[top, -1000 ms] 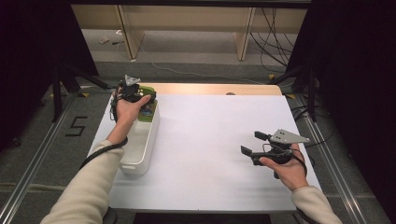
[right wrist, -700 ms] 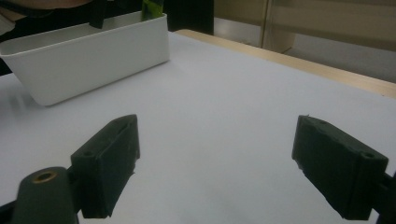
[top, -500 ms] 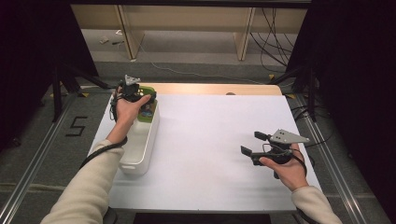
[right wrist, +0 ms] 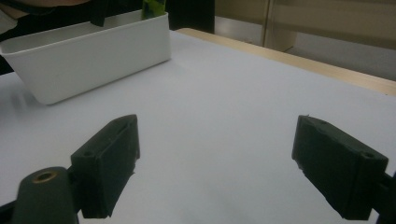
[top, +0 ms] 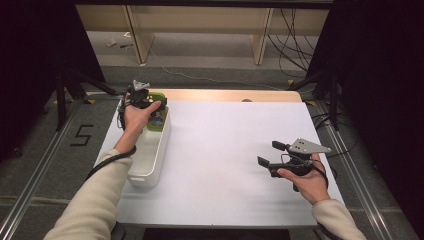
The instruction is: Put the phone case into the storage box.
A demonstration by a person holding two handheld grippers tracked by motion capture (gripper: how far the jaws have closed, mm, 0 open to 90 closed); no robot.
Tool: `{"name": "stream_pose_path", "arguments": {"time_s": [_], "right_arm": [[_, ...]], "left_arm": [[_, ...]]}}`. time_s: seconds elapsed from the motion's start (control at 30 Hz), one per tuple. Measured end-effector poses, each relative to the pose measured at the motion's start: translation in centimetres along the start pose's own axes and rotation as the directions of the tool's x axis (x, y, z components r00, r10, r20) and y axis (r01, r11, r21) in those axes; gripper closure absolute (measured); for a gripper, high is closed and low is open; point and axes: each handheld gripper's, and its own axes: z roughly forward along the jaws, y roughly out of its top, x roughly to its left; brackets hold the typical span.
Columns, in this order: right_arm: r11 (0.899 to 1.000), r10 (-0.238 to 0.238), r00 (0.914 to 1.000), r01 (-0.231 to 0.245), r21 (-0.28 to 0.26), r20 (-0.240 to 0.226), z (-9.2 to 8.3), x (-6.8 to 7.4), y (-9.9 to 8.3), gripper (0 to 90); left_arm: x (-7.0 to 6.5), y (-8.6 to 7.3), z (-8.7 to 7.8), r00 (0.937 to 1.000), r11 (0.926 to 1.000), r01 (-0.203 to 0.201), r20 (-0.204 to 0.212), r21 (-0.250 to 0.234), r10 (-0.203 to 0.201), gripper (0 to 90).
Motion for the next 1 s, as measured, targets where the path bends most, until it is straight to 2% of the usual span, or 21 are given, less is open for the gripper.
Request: {"name": "stream_pose_path", "arguments": {"time_s": [0.4,1.0], "right_arm": [[1.0,-0.002,1.0,0.002,0.007,-0.002,0.03,0.02,-0.01,16.1],[1.0,-0.003,1.0,0.003,0.01,-0.004,0.04,0.03,-0.01,16.0]], "left_arm": [[-0.07,0.2,0.07,1.0,0.9999,-0.009,0.0,0.005,0.009,0.0],[-0.05,0.66,-0.37,0.9998,0.9996,-0.016,0.007,-0.022,0.017,0.0]]}}
